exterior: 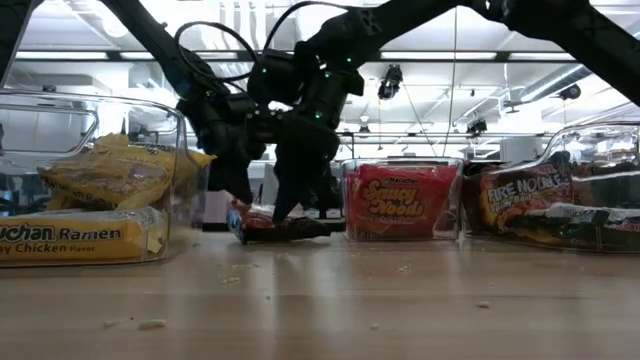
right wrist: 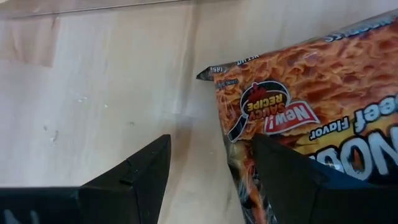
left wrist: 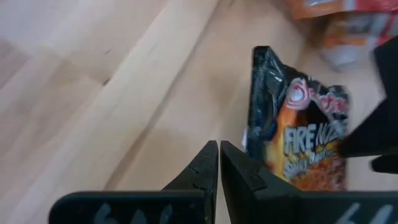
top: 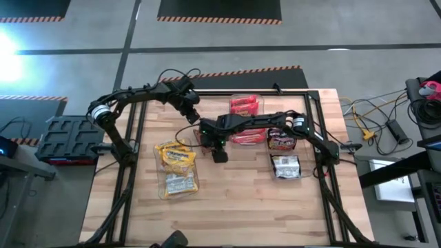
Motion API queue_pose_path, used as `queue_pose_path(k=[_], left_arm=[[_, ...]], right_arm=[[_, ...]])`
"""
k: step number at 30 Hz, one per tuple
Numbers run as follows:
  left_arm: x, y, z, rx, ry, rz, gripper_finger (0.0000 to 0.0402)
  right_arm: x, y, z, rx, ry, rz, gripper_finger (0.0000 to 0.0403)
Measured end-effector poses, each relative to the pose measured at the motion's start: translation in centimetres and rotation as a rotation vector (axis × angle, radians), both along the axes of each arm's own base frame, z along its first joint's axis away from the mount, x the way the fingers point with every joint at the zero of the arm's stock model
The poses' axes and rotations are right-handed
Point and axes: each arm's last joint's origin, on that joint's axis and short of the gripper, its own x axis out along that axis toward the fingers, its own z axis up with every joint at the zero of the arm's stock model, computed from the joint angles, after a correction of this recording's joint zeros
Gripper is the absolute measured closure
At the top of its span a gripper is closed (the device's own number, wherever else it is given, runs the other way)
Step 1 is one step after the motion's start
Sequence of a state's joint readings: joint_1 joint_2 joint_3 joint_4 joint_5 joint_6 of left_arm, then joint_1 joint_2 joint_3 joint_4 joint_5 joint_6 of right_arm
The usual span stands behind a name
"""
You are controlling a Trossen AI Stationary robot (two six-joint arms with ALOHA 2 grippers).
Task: Sort Maruchan noodles
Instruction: Put the black pack noodle into the bottom right transparent bin
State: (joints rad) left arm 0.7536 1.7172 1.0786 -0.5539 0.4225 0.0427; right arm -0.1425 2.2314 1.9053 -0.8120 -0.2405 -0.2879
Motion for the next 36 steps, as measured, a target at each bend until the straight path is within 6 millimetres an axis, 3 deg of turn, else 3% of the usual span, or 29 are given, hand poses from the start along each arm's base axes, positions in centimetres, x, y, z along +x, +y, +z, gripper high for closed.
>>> queue_pose_path(k=[10,15,27,36], left_arm=[[0.4,-0.3,0.3,-0.122,-0.132,-0.059,0.0392],[0.3,-0.7,0.4,-0.212,-0.184,-0.110,0.0360],[0.2,-1.0,0.3,-0.235,-0.175,-0.135,0.0269],[0.3,-1.3,0.5,-0.281,-0.239,-0.189,0.0230]], right_arm=[[0.0,1.5,-0.6,0.000,0.008,0.031,0.0184],[0.0,1.4,-0.6,-0.002,0.006,0.030,0.0184],[0.0,1.4,-0.6,-0.014,0.003,0.053,0.0184],[0.0,1.4,-0.6,-0.017,0.002,0.060,0.0184]])
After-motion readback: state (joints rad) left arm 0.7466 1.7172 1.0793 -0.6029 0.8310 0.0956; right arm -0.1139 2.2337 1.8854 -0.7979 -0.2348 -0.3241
